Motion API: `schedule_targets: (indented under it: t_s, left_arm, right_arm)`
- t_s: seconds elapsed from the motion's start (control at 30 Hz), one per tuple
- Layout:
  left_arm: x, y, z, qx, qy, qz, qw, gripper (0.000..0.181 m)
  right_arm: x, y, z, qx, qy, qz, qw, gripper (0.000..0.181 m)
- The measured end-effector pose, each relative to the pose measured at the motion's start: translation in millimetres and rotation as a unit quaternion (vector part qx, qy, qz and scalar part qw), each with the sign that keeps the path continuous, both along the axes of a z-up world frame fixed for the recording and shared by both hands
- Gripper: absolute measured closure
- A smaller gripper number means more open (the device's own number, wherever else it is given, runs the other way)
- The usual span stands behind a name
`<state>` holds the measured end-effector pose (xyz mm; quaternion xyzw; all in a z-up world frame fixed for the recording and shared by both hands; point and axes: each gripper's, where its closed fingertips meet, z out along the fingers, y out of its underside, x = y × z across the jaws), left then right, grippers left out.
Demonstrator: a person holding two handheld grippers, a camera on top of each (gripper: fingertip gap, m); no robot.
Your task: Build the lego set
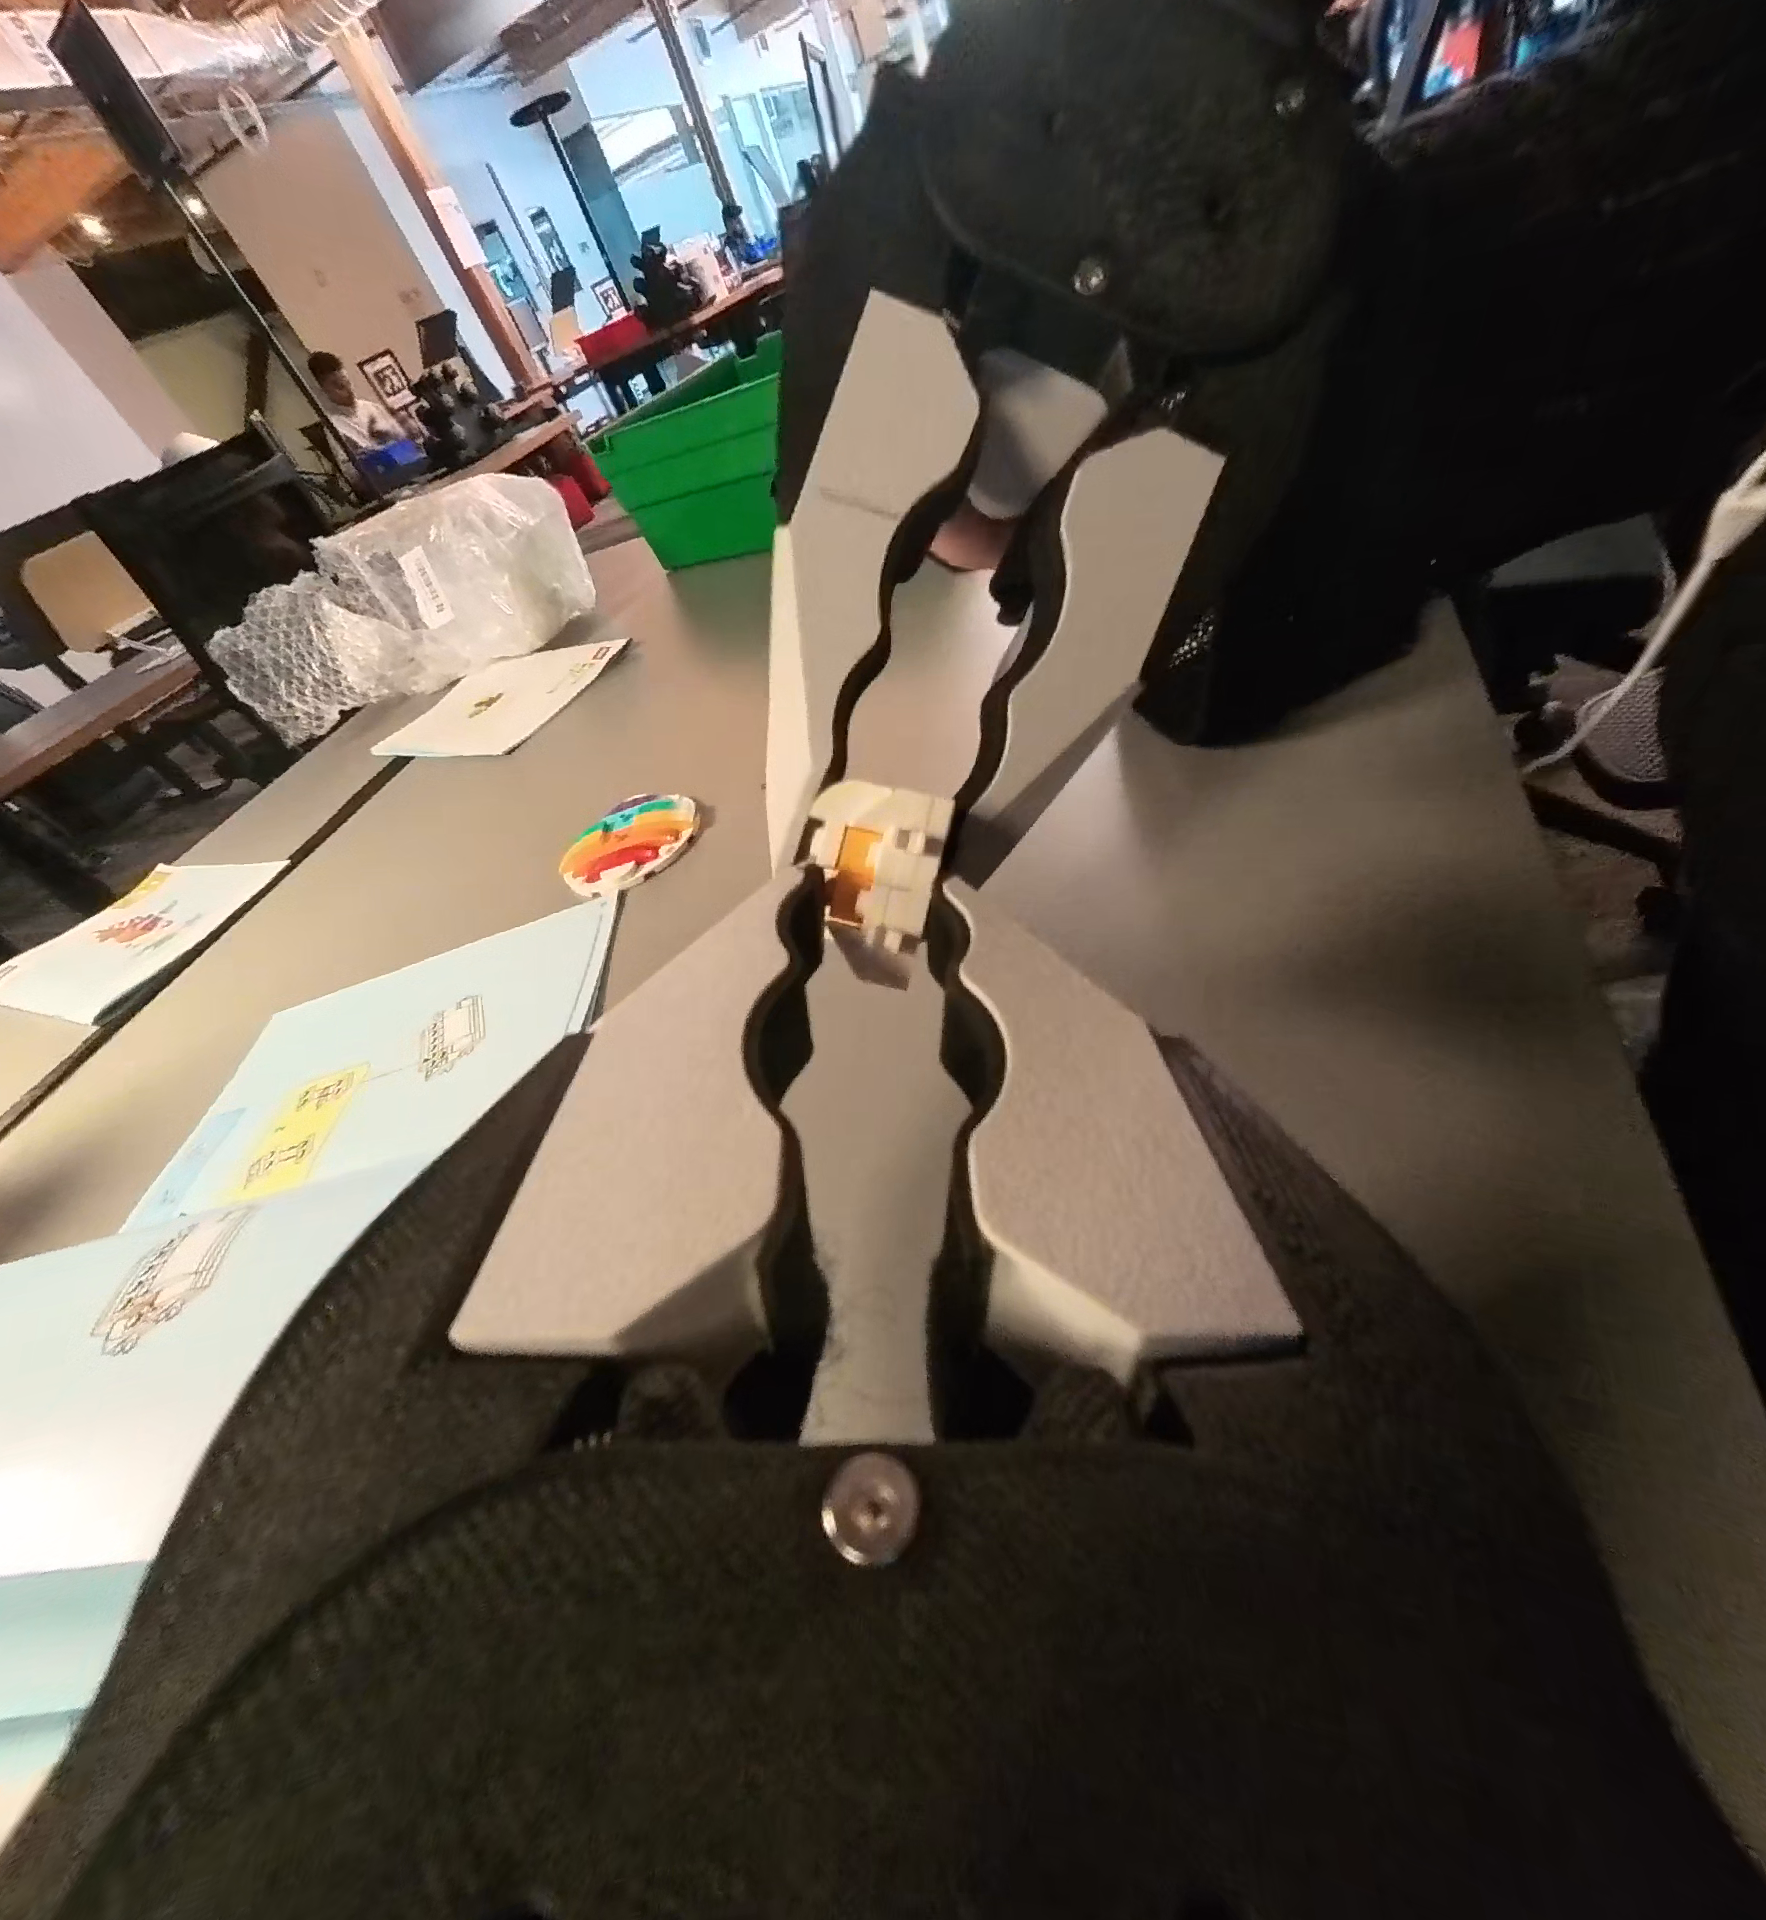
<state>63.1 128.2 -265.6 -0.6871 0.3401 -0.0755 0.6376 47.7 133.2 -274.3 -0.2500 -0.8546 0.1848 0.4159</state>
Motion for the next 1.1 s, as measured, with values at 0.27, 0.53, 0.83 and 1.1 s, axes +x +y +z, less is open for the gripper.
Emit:
schedule_targets:
  t_s: [0.27, 0.53, 0.83, 1.1]
  left_arm:
    - [-3.7, -1.0, 11.8, 0.023, -0.039, 0.005, 0.999, 0.149]
    - [6.6, -11.6, 14.0, 0.057, -0.009, -0.031, 0.998, 0.16]
    - [11.0, -18.1, 22.0, 0.074, -0.024, -0.052, 0.996, 0.16]
    - [9.1, -11.4, 12.6, 0.007, -0.056, -0.052, 0.997, 0.161]
  right_arm:
    - [-0.2, -5.2, 5.9, -0.055, 0.001, 0.009, 0.998, 0.158]
    - [4.9, -15.3, 7.2, -0.098, -0.009, 0.036, 0.995, 0.158]
    - [8.9, -22.6, 9.0, -0.145, -0.026, 0.049, 0.988, 0.158]
    - [7.8, -15.6, 1.0, -0.149, -0.037, 0.03, 0.988, 0.159]
